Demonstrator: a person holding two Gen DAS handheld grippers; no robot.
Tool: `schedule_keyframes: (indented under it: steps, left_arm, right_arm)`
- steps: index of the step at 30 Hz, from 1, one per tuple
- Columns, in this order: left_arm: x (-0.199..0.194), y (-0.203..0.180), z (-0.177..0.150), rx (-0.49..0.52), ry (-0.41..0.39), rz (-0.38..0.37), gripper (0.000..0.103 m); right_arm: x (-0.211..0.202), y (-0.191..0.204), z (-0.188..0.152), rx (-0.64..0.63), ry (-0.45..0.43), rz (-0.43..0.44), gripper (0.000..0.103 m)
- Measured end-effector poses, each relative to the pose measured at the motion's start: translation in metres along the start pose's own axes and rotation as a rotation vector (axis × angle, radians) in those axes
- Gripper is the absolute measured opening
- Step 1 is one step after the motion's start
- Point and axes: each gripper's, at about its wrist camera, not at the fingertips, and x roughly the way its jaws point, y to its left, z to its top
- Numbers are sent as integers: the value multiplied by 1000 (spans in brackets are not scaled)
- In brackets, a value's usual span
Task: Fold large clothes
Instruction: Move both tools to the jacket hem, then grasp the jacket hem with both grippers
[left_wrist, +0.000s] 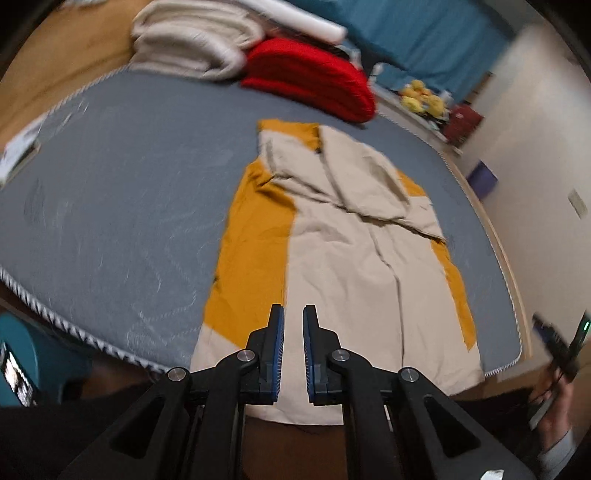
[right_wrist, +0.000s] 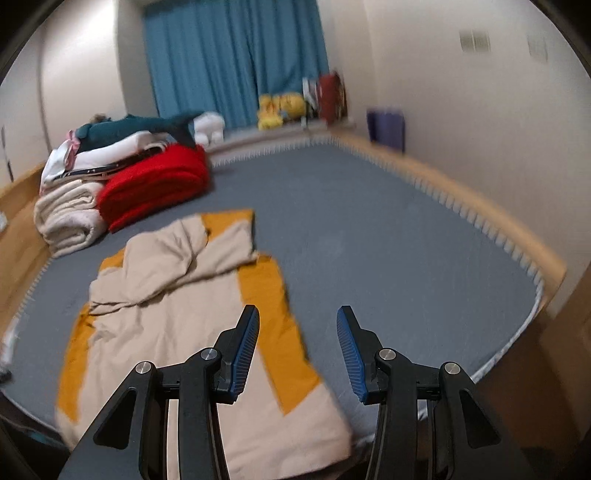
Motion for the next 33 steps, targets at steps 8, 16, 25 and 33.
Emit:
schedule_keyframes:
  steps: [8,16,25,33]
  left_arm:
    - [81,37,-8,-140,156,137,8]
    - [123,75,-18,-281,318,218,14]
    - [134,74,-25,-230,359,271,25]
    - [147,65,-20,-136,355,300,26]
  right_arm:
    - [81,-23,-29,58,307,-41,45]
    - [136,-32,-52,66,491,-91,46]
    - [182,-40,-84,90,685,-143,47]
    - [190,-25,-90,7,676,-173,54]
